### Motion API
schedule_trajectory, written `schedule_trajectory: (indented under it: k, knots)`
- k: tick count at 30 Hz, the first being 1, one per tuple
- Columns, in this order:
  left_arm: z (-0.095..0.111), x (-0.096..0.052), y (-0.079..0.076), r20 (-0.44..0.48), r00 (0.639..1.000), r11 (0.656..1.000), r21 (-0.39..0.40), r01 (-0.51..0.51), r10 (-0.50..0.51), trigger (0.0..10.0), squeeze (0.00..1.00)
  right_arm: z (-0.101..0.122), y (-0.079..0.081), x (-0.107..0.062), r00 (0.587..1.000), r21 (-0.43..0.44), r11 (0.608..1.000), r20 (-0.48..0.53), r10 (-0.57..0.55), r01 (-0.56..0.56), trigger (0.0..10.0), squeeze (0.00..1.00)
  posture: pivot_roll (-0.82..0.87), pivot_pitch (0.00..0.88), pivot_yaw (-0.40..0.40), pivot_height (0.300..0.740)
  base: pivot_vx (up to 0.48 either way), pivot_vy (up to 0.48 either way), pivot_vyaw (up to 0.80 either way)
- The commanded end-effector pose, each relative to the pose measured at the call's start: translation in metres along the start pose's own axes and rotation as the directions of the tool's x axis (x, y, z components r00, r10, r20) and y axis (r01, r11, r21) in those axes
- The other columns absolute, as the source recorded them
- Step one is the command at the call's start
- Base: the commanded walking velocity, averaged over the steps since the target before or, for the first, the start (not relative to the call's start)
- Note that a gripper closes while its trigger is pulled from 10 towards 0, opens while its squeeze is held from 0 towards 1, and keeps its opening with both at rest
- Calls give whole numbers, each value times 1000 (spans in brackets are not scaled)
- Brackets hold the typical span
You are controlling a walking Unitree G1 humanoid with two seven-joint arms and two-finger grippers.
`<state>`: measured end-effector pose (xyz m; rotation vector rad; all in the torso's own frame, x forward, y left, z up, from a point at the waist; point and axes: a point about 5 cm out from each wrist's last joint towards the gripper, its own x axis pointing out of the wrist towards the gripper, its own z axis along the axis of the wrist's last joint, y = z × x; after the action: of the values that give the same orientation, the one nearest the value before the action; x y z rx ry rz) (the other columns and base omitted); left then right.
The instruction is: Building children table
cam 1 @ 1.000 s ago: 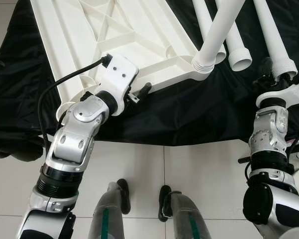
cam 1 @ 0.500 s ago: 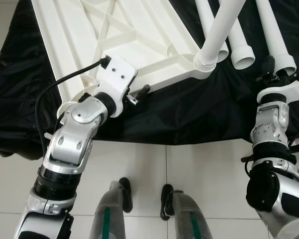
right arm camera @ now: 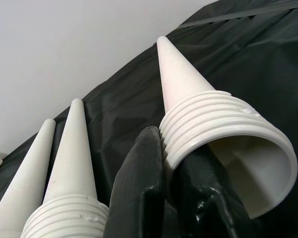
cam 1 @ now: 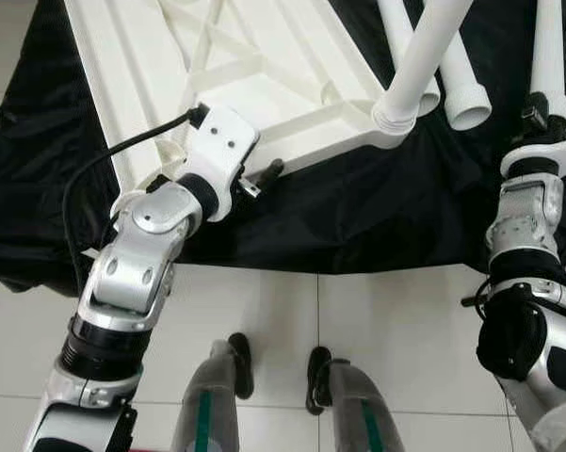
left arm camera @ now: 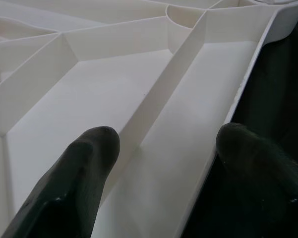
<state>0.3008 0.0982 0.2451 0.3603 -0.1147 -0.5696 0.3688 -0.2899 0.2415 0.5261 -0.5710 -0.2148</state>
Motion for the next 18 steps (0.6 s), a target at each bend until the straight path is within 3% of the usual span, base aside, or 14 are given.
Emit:
schedule_trajectory:
  k: [1,2,9,10,12,13,18]
  knots:
    - [-3,-2,-4,-12,1000,1000,-4,25,-25,10000,0,-3,-6,-2,999,-13,1000,-24,-29,29,0,0,176,313,47,740,0,0,0]
    - [-3,-2,-4,-12,999,1000,-2,31,-31,10000,0,-2,-7,-3,1000,-60,998,-15,-23,22,10000,0,179,307,42,740,0,0,0]
    - [-2,-5,-3,1,999,998,-11,54,-54,10000,0,4,-4,-4,999,-139,990,23,33,-30,10000,0,185,293,27,740,0,0,0]
    - [1,-6,0,18,998,998,-30,61,-60,10000,0,10,-1,-3,996,-151,987,52,70,-62,0,0,186,285,16,740,0,0,0]
    - [3,-6,2,32,997,997,-38,67,-65,10000,0,16,2,-1,993,-163,984,73,92,-79,0,0,186,281,14,740,0,0,0]
    - [9,-6,6,66,995,995,-57,81,-77,10000,0,25,11,4,987,-184,977,104,125,-104,10000,0,181,269,2,740,0,0,0]
    - [17,-5,8,109,991,993,-77,92,-83,10000,0,33,22,8,976,-202,969,137,170,-141,10000,0,174,250,-10,740,0,0,0]
